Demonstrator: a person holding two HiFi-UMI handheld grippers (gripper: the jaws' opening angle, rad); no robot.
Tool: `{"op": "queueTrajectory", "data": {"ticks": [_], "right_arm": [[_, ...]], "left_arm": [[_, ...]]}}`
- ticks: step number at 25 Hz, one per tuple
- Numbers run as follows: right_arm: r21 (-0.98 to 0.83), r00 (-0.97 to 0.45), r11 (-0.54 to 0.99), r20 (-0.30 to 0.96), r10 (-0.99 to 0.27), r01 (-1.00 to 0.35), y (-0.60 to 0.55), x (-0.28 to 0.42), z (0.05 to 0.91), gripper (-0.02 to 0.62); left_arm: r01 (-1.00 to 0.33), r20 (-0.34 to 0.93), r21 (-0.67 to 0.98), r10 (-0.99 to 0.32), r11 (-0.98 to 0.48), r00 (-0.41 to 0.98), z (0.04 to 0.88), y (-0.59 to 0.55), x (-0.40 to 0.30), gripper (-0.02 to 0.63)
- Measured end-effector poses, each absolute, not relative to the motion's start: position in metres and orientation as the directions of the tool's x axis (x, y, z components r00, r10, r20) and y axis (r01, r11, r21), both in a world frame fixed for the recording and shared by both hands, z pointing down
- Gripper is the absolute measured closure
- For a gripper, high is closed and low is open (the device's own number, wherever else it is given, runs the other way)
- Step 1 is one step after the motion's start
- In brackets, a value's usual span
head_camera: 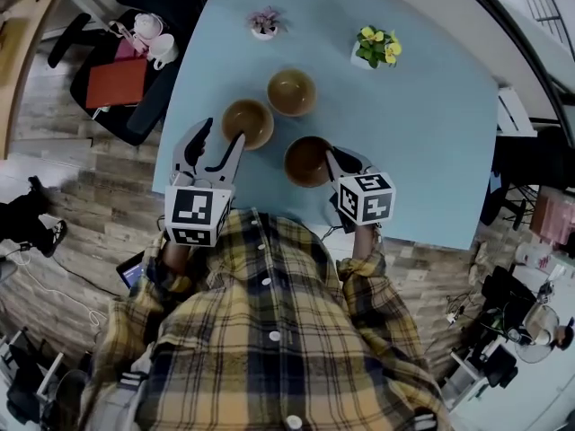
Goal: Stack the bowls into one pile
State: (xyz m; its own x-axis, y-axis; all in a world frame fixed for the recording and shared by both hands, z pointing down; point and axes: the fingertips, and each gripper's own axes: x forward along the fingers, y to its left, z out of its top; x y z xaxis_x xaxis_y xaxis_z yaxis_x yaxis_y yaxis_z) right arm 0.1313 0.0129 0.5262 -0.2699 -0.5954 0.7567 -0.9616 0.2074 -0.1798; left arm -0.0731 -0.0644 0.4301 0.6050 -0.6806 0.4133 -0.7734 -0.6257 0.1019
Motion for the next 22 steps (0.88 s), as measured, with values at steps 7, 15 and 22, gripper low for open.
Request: {"op": "queueTrajectory", "data": {"ticks": [7, 15, 22], "right_arm": [[-0.163, -0.281, 0.236, 0.697, -0.660, -0.958, -0.030, 0.129, 0.499, 0.578], [-0.120, -0.276, 0.262, 0.642, -0.715, -0.958, -0.089, 0.124, 0.485, 0.578], [-0.167, -0.271, 0.215, 0.630, -0.727, -0.962, -0.119, 0.128, 0.498, 0.578]], "left_arm": [[-0.802, 0.413, 0.091, -0.710, -0.590, 0.570, 0.426, -0.078, -0.086, 0.390], [-0.830, 0.433, 0.093, -0.729, -0.549, 0.531, 0.432, -0.093, -0.098, 0.391], [-0.833, 0.461, 0.097, -0.717, -0.545, 0.523, 0.440, -0.103, -0.096, 0.391]]}}
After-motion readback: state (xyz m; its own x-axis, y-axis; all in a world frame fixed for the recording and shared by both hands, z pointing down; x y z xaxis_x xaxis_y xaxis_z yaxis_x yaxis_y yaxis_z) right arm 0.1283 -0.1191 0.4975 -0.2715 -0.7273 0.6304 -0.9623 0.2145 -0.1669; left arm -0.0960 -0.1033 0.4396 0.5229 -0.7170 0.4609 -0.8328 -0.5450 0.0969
